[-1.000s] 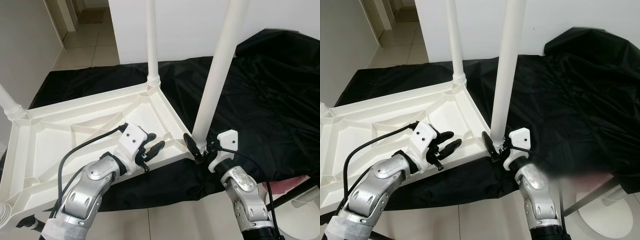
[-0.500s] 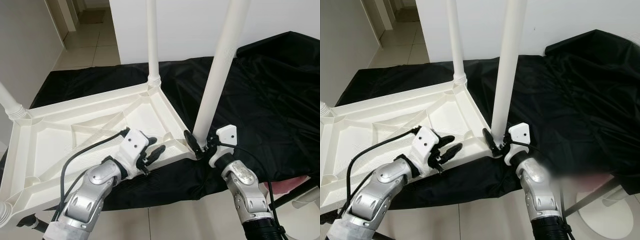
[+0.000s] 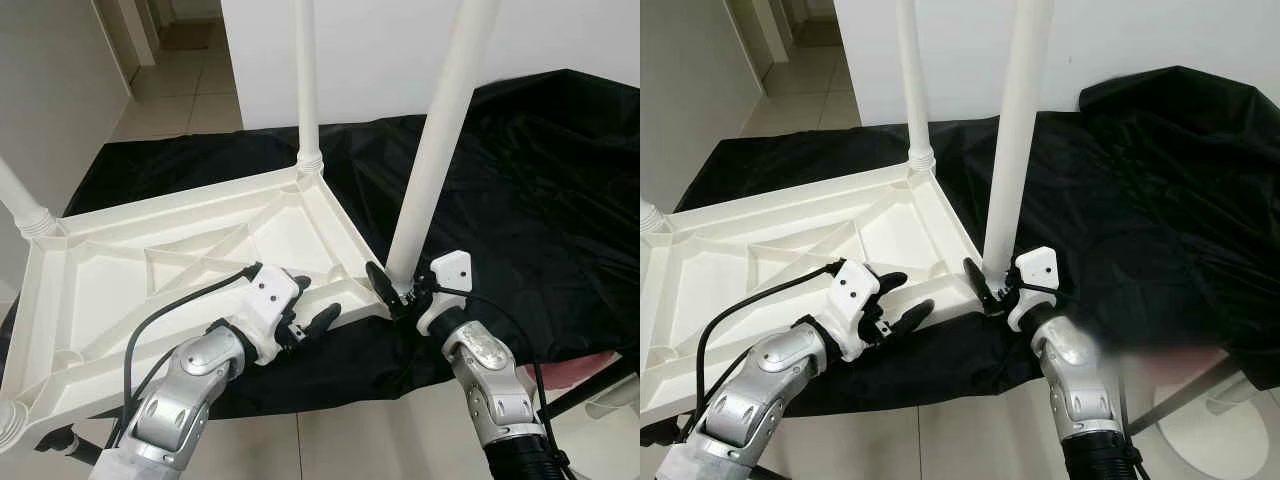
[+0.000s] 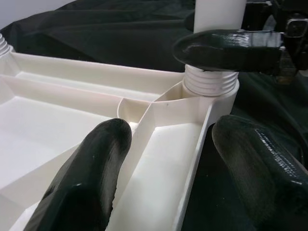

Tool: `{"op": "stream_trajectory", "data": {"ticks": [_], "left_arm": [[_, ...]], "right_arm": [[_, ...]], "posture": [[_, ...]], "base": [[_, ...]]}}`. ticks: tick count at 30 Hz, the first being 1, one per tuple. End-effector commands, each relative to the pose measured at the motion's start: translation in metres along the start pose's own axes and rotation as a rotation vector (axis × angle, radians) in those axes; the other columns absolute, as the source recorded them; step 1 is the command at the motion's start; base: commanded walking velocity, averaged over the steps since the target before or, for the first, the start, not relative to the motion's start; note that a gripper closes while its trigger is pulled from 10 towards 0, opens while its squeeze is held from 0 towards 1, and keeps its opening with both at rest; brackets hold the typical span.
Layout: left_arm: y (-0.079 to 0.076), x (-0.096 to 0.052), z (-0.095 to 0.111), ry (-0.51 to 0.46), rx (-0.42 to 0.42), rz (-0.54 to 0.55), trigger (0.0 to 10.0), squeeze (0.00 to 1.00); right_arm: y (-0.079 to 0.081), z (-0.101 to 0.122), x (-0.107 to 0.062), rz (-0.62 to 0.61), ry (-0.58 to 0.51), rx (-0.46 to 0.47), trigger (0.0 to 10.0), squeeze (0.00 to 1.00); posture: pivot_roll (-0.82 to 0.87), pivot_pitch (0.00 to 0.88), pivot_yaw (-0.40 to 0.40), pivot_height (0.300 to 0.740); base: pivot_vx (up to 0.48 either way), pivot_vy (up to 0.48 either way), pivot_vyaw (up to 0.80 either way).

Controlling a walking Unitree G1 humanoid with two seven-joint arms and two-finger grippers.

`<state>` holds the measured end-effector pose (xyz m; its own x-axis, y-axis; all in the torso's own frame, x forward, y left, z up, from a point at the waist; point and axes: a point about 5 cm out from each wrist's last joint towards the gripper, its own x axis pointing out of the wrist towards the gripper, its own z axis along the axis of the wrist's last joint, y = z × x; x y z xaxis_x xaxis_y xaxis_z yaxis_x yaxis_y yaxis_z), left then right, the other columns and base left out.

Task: Building children table

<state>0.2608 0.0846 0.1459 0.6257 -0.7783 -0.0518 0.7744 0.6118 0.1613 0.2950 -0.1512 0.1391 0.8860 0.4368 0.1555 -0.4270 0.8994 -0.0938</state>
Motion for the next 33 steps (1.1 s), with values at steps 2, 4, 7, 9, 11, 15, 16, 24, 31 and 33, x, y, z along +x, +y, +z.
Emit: {"op": "stream_trajectory", "data": {"ticks": [2,4,7,9,11,15,16,24,31,33], "left_arm": [[-0.003,-0.002,-0.003,0.012,0.048,-0.014,10.0,0.0],[-0.004,-0.002,-0.003,0.009,0.056,-0.015,10.0,0.0],[-0.004,-0.002,-0.003,0.011,0.052,-0.012,10.0,0.0],[-0.004,-0.002,-0.002,0.008,0.052,-0.011,10.0,0.0],[-0.004,-0.002,-0.002,0.005,0.054,-0.01,10.0,0.0],[-0.004,-0.002,-0.002,0.005,0.053,-0.01,10.0,0.0],[-0.004,-0.002,-0.002,0.006,0.052,-0.011,10.0,0.0],[-0.005,-0.001,-0.003,0.007,0.046,-0.014,10.0,0.0],[-0.006,-0.002,-0.004,0.011,0.043,-0.019,10.0,0.0],[-0.006,-0.002,-0.004,0.013,0.041,-0.021,10.0,0.0]], "right_arm": [[-0.001,0.0,0.004,0.006,0.007,-0.017,10.0,0.0],[-0.002,0.0,0.006,0.003,0.01,-0.019,10.0,0.0],[-0.003,0.0,0.008,0.006,0.013,-0.027,10.0,0.0],[-0.004,0.0,0.01,0.007,0.017,-0.029,10.0,0.0],[-0.005,0.0,0.01,0.01,0.017,-0.037,10.0,0.0],[-0.004,0.001,0.012,0.033,0.019,-0.057,10.0,0.0],[-0.004,0.0,0.013,0.046,0.021,-0.06,10.0,0.0],[0.004,-0.006,0.019,0.148,0.062,-0.088,10.0,0.0],[0.011,-0.009,0.02,0.2,0.074,-0.088,10.0,0.0],[0.013,-0.009,0.019,0.213,0.074,-0.082,10.0,0.0]], "posture": [[-0.05,0.02,0.071,0.74],[-0.05,0.02,0.071,0.74],[-0.05,0.02,0.071,0.74],[-0.05,0.02,0.071,0.74],[-0.05,0.02,0.071,0.74],[-0.05,0.021,0.068,0.74],[-0.04,0.021,0.067,0.74],[-0.04,0.019,0.066,0.74],[-0.04,0.018,0.064,0.74],[-0.04,0.018,0.064,0.74]], "base": [[0.0,0.0,0.0],[0.0,0.0,0.0],[0.0,0.0,0.0],[0.0,0.0,0.0],[0.0,0.0,0.0],[0.0,0.0,0.0],[0.0,0.0,0.0],[0.0,0.0,0.0],[0.0,0.0,0.0],[0.0,0.0,0.0]]}}
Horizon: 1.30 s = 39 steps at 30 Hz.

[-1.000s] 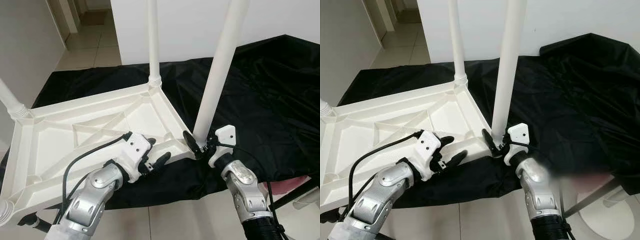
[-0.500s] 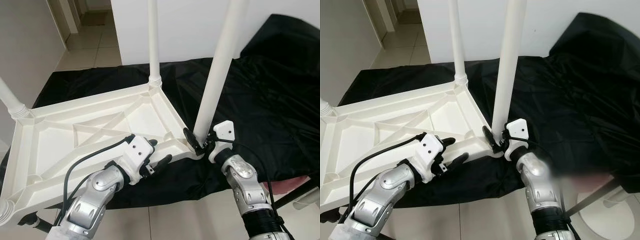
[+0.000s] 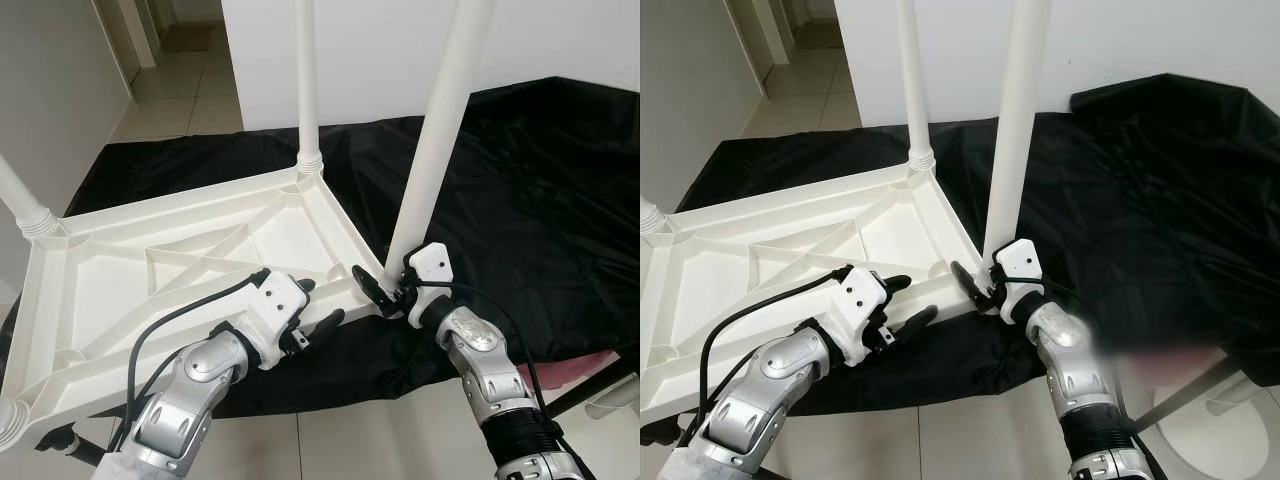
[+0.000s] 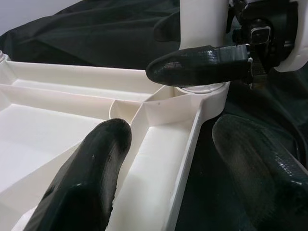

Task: Building children table

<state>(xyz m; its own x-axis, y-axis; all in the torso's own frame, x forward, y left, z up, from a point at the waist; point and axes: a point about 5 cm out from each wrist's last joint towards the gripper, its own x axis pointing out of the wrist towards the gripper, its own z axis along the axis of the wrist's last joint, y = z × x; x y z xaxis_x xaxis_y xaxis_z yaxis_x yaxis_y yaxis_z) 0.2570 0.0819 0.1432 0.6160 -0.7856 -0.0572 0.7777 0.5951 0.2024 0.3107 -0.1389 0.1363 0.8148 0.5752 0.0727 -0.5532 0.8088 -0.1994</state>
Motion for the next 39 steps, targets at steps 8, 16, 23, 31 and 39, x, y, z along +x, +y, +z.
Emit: {"op": "stream_trajectory", "data": {"ticks": [8,16,23,31,39], "left_arm": [[-0.001,-0.003,-0.003,0.015,-0.005,-0.012,10.0,0.0],[-0.001,-0.003,-0.003,0.014,-0.011,-0.016,10.0,0.0],[-0.002,-0.002,-0.002,0.012,-0.013,-0.026,10.0,0.0],[-0.004,-0.002,0.0,0.009,-0.009,-0.051,10.0,0.0],[-0.005,-0.001,0.0,0.009,-0.008,-0.057,10.0,0.0]], "right_arm": [[0.021,-0.003,0.0,0.11,0.005,0.032,10.0,0.0],[0.012,-0.005,-0.003,0.083,0.013,0.019,10.0,0.0],[-0.001,-0.005,-0.005,0.061,0.024,-0.006,10.0,0.0],[-0.018,-0.002,-0.003,0.063,0.045,-0.086,10.0,0.0],[-0.02,0.001,-0.001,0.08,0.032,-0.108,10.0,0.0]], "posture": [[-0.04,0.026,0.063,0.74],[-0.04,0.028,0.065,0.74],[-0.05,0.028,0.066,0.74],[-0.04,0.026,0.069,0.74],[-0.04,0.026,0.069,0.74]], "base": [[0.0,0.0,0.0],[0.0,0.0,0.0],[0.0,0.0,0.0],[0.0,0.0,0.0],[0.0,0.0,0.0]]}}
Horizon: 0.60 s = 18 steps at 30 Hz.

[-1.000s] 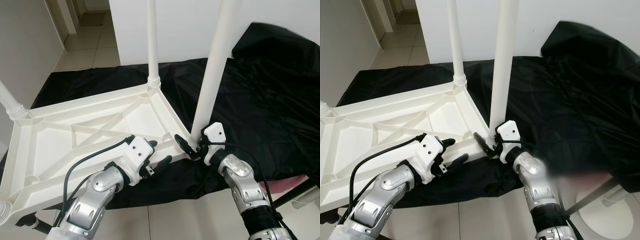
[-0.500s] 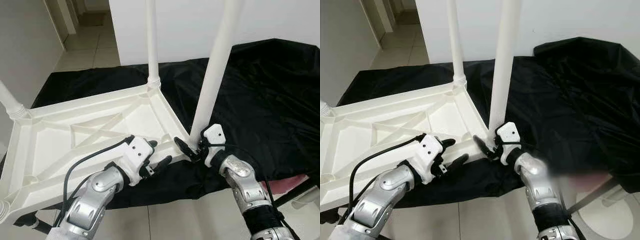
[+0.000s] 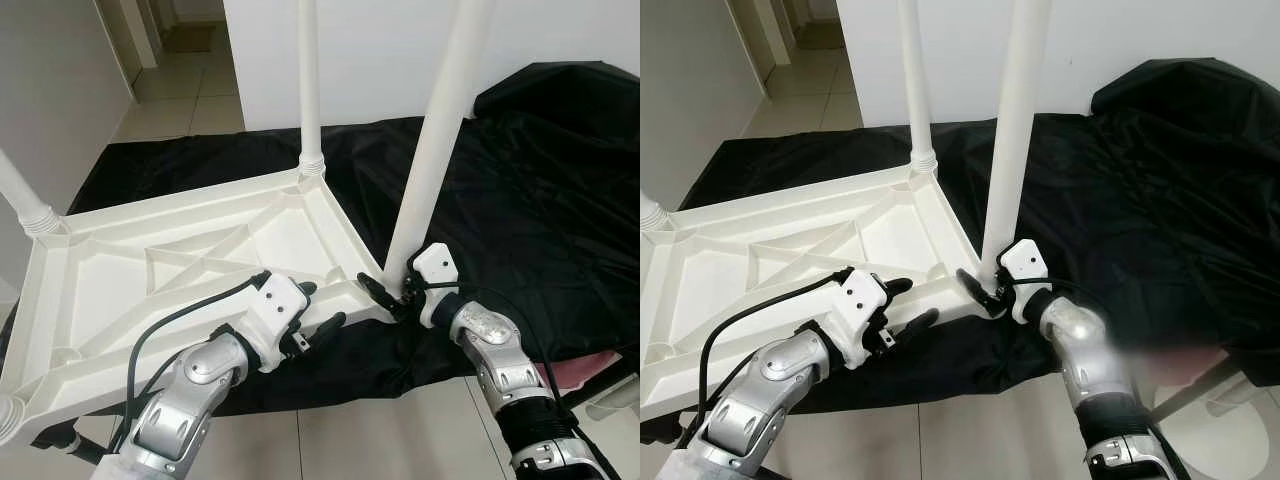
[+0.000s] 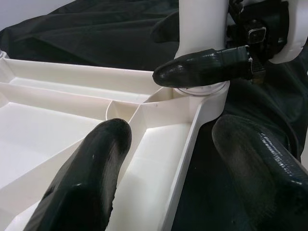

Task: Building children table

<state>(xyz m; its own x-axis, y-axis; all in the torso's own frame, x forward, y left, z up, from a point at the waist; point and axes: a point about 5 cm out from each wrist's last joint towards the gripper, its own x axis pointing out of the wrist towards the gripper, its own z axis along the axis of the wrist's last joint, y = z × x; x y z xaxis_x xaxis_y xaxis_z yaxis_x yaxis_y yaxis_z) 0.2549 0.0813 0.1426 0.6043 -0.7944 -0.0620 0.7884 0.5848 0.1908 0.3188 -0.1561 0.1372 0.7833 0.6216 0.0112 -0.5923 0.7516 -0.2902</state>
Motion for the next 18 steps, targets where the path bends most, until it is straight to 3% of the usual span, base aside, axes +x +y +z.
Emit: {"op": "stream_trajectory", "data": {"ticks": [1,3,5,6,7,9,10,11,12,13,14,18], "left_arm": [[-0.0031,-0.0002,0.0006,0.007,0.004,-0.043,10.0,0.0],[-0.0032,-0.0001,0.0007,0.007,0.004,-0.044,10.0,0.0],[-0.0031,0.0,0.0005,0.007,0.002,-0.049,10.0,0.0],[-0.0031,0.0,0.0005,0.007,0.002,-0.049,10.0,0.0],[-0.004,0.0002,-0.001,0.011,-0.002,-0.054,10.0,0.0],[-0.0046,0.0003,-0.0021,0.013,-0.004,-0.057,10.0,0.0],[-0.0055,0.0004,-0.0036,0.017,-0.005,-0.06,10.0,0.0],[-0.0055,0.0004,-0.0036,0.017,-0.005,-0.06,10.0,0.0],[-0.0065,0.0007,-0.0052,0.019,-0.008,-0.06,10.0,0.0],[-0.0065,0.0007,-0.0052,0.019,-0.008,-0.06,10.0,0.0],[-0.0078,0.0013,-0.0071,0.023,-0.007,-0.061,10.0,0.0],[-0.009,0.0023,-0.0093,0.029,-0.004,-0.061,10.0,0.0]], "right_arm": [[-0.003,0.0041,0.002,0.013,-0.017,-0.021,9.9,0.0],[-0.0033,0.0047,0.0023,0.016,-0.02,-0.022,9.9,0.0],[-0.0029,0.0054,0.0033,0.023,-0.024,-0.026,7.8,0.0],[-0.0029,0.0054,0.0033,0.023,-0.024,-0.026,7.8,0.0],[-0.0021,0.0049,0.0032,0.026,-0.024,-0.022,3.8,0.0],[-0.0016,0.0044,0.0032,0.028,-0.024,-0.02,3.8,0.0],[-0.0007,0.0036,0.0028,0.029,-0.023,-0.015,2.8,0.0],[-0.0007,0.0036,0.0028,0.029,-0.023,-0.015,2.8,0.0],[0.0004,0.0025,0.002,0.031,-0.021,-0.01,1.5,0.0],[0.0004,0.0025,0.002,0.031,-0.021,-0.01,1.5,0.0],[0.0017,0.0015,0.0008,0.034,-0.02,-0.004,0.0,0.0],[0.0031,0.0002,-0.0012,0.027,-0.019,0.009,0.0,0.0]], "posture": [[-0.04,0.026,0.069,0.74],[-0.04,0.026,0.069,0.74],[-0.04,0.022,0.073,0.74],[-0.04,0.022,0.073,0.74],[-0.05,0.021,0.072,0.74],[-0.05,0.021,0.072,0.74],[-0.05,0.021,0.072,0.74],[-0.05,0.021,0.072,0.74],[-0.05,0.021,0.065,0.74],[-0.05,0.021,0.065,0.74],[-0.05,0.021,0.065,0.74],[-0.06,0.022,0.061,0.74]], "base": [[0.0,0.0,0.0],[0.0,0.0,0.0],[0.0,0.0,0.0],[0.0,0.0,0.0],[0.0,0.0,0.0],[0.0,0.0,0.0],[0.0,0.0,0.0],[0.0,0.0,0.0],[0.0,0.0,0.0],[0.0,0.0,0.0],[0.0,0.0,0.0],[0.0,0.0,0.0]]}}
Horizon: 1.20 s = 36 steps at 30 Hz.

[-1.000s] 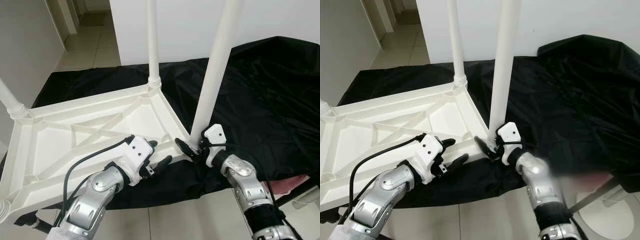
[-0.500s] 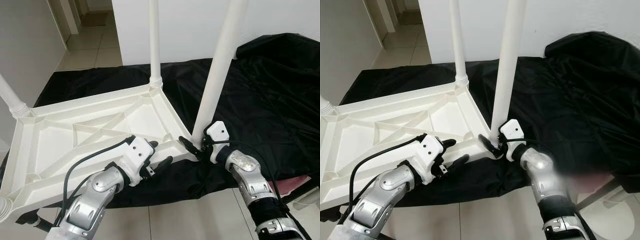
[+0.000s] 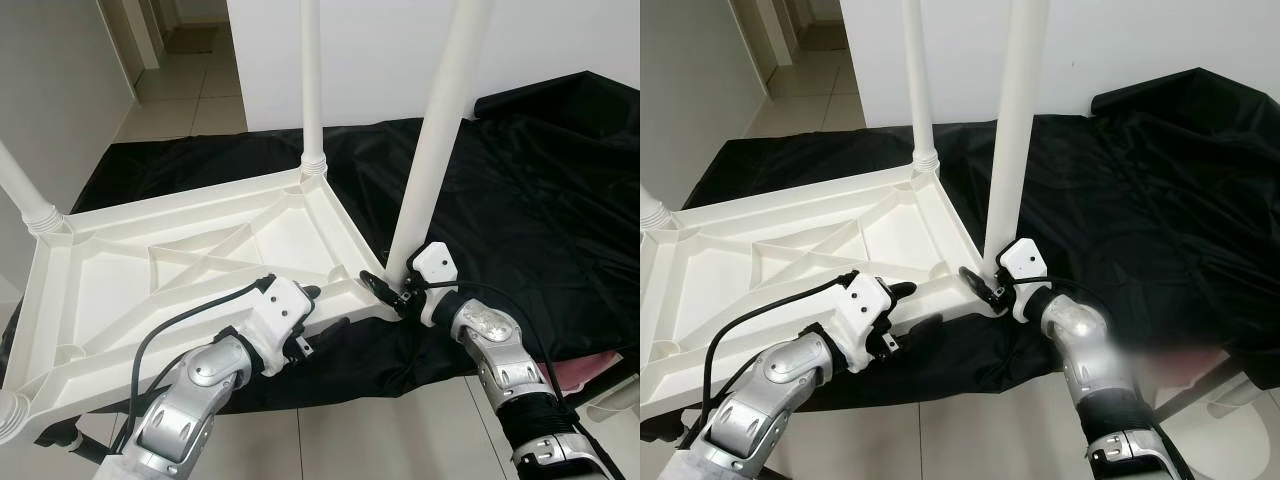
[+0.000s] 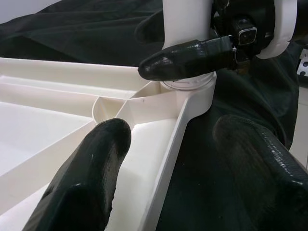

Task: Building children table

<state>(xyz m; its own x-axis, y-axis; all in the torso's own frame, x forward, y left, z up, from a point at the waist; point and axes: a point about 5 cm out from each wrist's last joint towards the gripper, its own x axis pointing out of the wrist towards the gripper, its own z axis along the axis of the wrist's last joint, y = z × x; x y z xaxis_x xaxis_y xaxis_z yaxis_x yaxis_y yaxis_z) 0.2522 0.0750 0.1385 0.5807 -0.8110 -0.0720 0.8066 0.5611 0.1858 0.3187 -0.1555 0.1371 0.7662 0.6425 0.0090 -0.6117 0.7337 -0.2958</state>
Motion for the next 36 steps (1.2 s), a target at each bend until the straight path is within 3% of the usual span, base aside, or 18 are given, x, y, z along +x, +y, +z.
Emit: {"op": "stream_trajectory", "data": {"ticks": [1,2,3,12,13,22,25,28,32,36], "left_arm": [[-0.002,-0.001,-0.007,0.026,0.0,-0.029,10.0,0.0],[0.0,-0.001,-0.007,0.027,0.0,-0.023,10.0,0.0],[0.003,-0.001,-0.006,0.027,0.002,-0.016,10.0,0.0],[0.005,-0.002,-0.005,0.027,0.008,-0.014,10.0,0.0],[0.004,-0.002,-0.006,0.026,0.007,-0.018,10.0,0.0],[0.002,-0.001,-0.006,0.024,0.008,-0.023,10.0,0.0],[0.001,-0.001,-0.007,0.023,0.012,-0.025,10.0,0.0],[0.002,-0.001,-0.006,0.022,0.013,-0.025,10.0,0.0],[0.002,-0.001,-0.006,0.02,0.015,-0.022,10.0,0.0],[0.002,-0.001,-0.006,0.018,0.017,-0.021,10.0,0.0]], "right_arm": [[0.002,0.0,-0.002,-0.007,-0.012,0.018,0.0,0.0],[0.003,-0.001,-0.003,-0.016,-0.012,0.027,7.8,0.0],[0.003,-0.002,-0.004,-0.032,-0.01,0.043,10.0,0.0],[0.007,-0.005,-0.008,-0.125,0.015,0.112,10.0,0.0],[0.009,-0.007,-0.009,-0.215,0.04,0.142,10.0,0.0],[0.017,-0.006,-0.011,-0.41,0.069,0.22,10.0,0.0],[0.029,-0.003,-0.012,-0.623,0.083,0.252,10.0,0.0],[0.033,-0.002,-0.013,-0.723,0.089,0.265,10.0,0.0],[0.043,0.0,-0.012,-0.826,0.105,0.306,10.0,0.0],[0.047,0.004,-0.009,-0.835,0.106,0.321,10.0,0.0]], "posture": [[-0.06,0.022,0.061,0.74],[-0.06,0.022,0.061,0.74],[-0.06,0.022,0.061,0.74],[-0.06,0.022,0.061,0.74],[-0.06,0.02,0.048,0.74],[-0.06,0.015,0.043,0.74],[-0.05,0.01,0.034,0.74],[-0.05,0.01,0.034,0.74],[-0.04,0.003,0.023,0.74],[-0.04,0.001,0.025,0.74]], "base": [[0.0,0.0,0.0],[0.0,0.0,0.0],[0.0,0.0,0.0],[0.0,0.0,0.0],[0.0,0.0,0.0],[0.0,0.0,0.0],[0.0,0.0,0.0],[0.0,0.0,0.0],[0.0,0.0,0.0],[0.0,0.0,0.0]]}}
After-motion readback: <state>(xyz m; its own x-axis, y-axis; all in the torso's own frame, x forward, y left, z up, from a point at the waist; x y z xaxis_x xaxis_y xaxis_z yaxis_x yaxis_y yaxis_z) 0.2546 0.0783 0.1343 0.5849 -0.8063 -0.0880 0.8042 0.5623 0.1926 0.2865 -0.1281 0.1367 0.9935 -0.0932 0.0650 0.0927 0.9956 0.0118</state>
